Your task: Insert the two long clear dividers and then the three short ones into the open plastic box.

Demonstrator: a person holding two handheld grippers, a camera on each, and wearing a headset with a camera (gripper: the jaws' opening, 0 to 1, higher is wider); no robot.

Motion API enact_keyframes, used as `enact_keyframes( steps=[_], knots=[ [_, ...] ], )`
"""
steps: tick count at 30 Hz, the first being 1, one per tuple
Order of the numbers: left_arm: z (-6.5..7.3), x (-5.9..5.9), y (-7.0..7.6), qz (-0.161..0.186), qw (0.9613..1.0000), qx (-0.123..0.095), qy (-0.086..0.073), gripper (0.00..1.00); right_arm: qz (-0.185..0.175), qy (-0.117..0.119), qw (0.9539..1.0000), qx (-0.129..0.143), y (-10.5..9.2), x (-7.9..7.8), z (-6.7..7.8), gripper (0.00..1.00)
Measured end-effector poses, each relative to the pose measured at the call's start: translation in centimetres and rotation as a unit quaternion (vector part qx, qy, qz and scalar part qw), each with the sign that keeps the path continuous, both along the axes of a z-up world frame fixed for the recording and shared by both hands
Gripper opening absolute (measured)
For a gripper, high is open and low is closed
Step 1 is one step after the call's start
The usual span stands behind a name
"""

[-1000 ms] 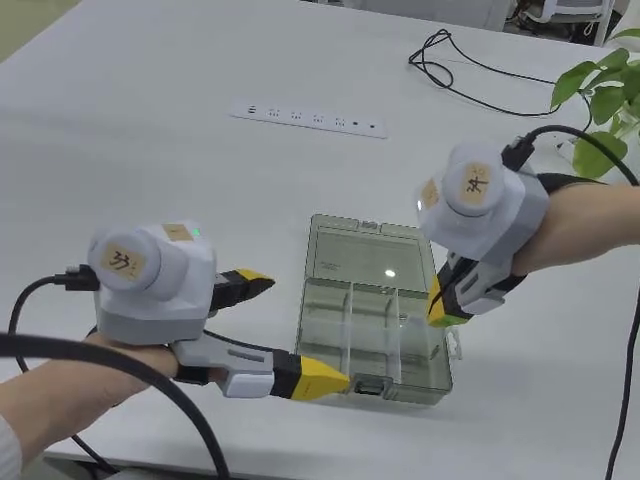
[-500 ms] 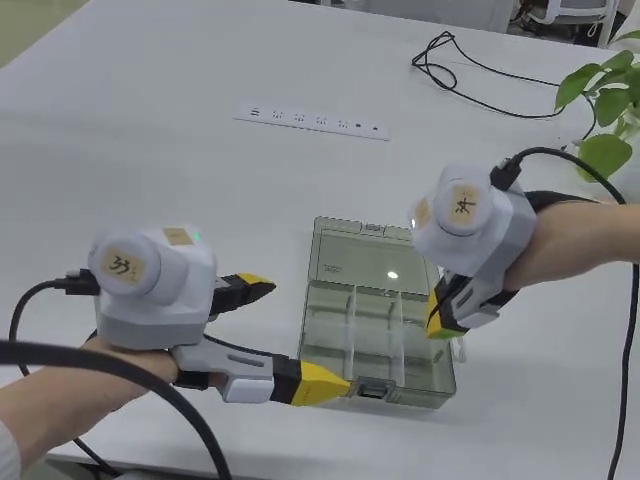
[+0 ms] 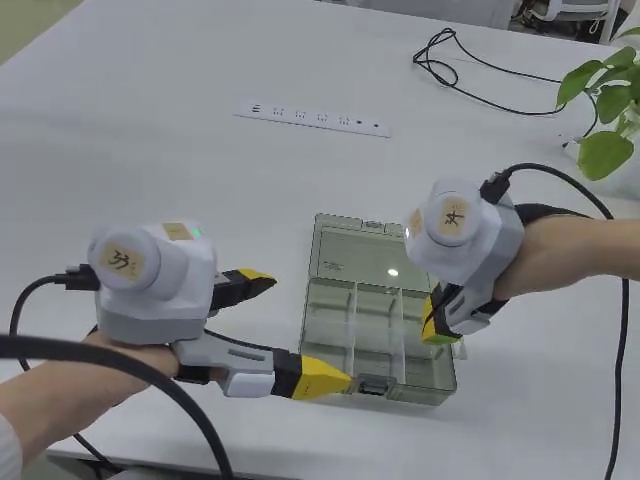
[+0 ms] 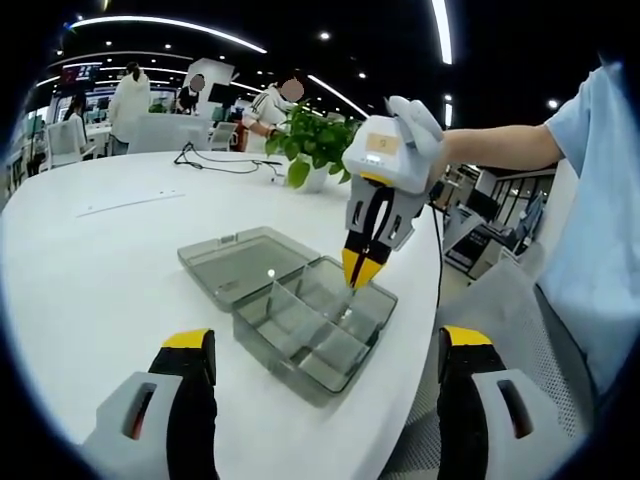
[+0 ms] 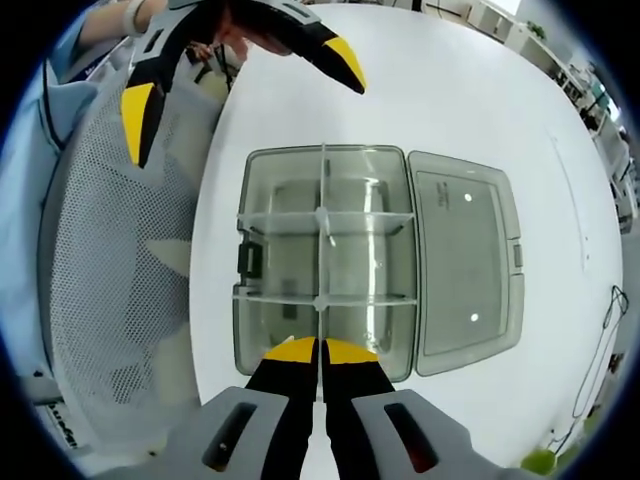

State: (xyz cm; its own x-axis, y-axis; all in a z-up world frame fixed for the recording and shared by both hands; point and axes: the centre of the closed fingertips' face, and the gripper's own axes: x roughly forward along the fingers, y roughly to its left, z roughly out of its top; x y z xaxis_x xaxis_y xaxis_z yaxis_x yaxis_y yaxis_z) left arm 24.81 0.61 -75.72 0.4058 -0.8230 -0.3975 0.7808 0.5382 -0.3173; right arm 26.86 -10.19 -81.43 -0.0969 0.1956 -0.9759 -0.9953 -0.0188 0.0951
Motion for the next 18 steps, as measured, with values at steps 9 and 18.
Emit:
enact_keyframes(
  steps=[9,18],
  knots=[
    [0.1,0.0,-0.3,-0.004,1.0000,-0.002,-0.003,0.94,0.011,-0.012,0.9998,-0.009,-0.1,-0.1,-0.6,0.03],
    [0.3,0.2,0.1,-0.001,1.0000,0.001,-0.007,0.94,0.025,-0.037,0.9989,0.013,-0.4,0.1,-0.9,0.12]
  ],
)
